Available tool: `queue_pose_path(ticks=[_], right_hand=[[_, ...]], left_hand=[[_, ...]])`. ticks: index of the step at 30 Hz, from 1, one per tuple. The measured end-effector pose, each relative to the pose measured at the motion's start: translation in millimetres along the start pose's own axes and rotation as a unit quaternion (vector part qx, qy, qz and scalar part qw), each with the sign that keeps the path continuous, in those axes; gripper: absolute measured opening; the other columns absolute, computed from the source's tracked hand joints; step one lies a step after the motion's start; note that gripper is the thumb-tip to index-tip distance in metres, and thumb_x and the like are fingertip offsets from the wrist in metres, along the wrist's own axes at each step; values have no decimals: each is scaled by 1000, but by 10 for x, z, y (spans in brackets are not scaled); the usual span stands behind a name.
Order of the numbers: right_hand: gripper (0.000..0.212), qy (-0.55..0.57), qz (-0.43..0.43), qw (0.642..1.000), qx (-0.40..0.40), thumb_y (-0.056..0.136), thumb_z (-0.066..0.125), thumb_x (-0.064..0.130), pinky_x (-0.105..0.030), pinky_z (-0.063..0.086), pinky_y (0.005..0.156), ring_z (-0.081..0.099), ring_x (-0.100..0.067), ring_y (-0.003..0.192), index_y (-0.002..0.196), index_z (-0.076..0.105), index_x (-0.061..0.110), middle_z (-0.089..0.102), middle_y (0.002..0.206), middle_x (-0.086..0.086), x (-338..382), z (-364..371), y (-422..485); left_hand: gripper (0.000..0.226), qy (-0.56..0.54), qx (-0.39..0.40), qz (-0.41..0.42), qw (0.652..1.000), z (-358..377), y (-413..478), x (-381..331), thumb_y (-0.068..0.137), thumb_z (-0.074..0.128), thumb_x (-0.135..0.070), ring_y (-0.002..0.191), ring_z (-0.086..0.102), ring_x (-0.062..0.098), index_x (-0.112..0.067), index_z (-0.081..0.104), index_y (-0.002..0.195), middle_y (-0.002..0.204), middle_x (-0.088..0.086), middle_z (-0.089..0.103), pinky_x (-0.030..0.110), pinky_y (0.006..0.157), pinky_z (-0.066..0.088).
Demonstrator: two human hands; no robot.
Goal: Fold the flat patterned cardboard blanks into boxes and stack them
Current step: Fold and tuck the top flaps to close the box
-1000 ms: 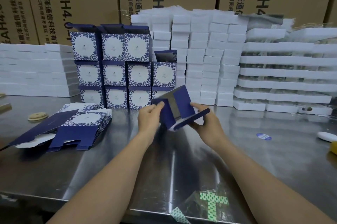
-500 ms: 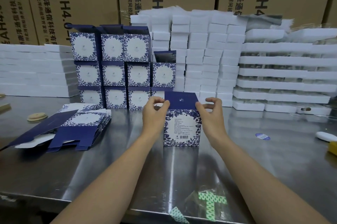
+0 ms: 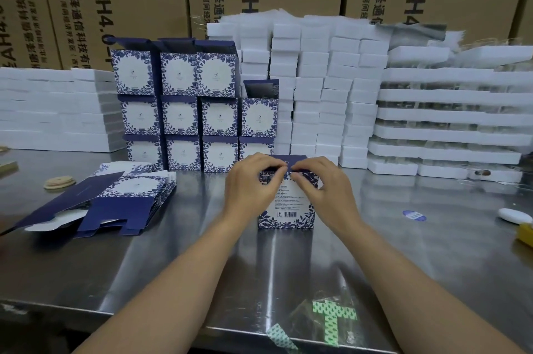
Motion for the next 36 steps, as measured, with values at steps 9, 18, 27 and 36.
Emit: queue_pose_path(ticks=[9, 18, 27, 36], right_hand=[[7, 5, 9, 1000, -11, 100, 71, 31, -40, 50, 94, 61, -9, 101, 105, 76, 28, 68, 103, 16, 43, 65, -19], [4, 50, 41, 998, 2, 101, 70, 31, -40, 54, 89, 64, -7, 100, 103, 73, 31, 72, 100, 20, -68, -4, -17], [5, 91, 79, 992, 26, 97, 71, 32, -48, 57, 88, 70, -11, 103, 98, 75, 35, 76, 101, 21, -125, -5, 49], [11, 219, 147, 964, 20, 95, 78, 14, -22, 58, 81, 74, -10, 101, 94, 80, 25, 78, 106, 14, -245, -65, 60]], left_hand=[[8, 0, 28, 9, 1000, 71, -32, 16, 92, 77, -30, 96, 66, 13, -26, 80, 98, 97, -16, 68, 44, 83, 55], [6, -47, 43, -30, 998, 36, -19, 145, 91, 82, -30, 99, 70, 6, -27, 80, 96, 99, -18, 73, 37, 91, 56], [5, -151, 65, -117, 979, -2, 5, 222, 87, 84, -30, 97, 73, 6, -31, 82, 91, 96, -16, 79, 19, 81, 51], [17, -246, 65, -220, 942, -33, 28, 366, 85, 88, -14, 106, 76, 13, -28, 86, 93, 102, -8, 82, 33, 94, 60]])
Point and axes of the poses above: each hand's wrist, its own y-axis towards the middle knuckle, its own z-axis out of the palm, x = y × z, the point moved 3 cm from there along y, towards the middle knuckle
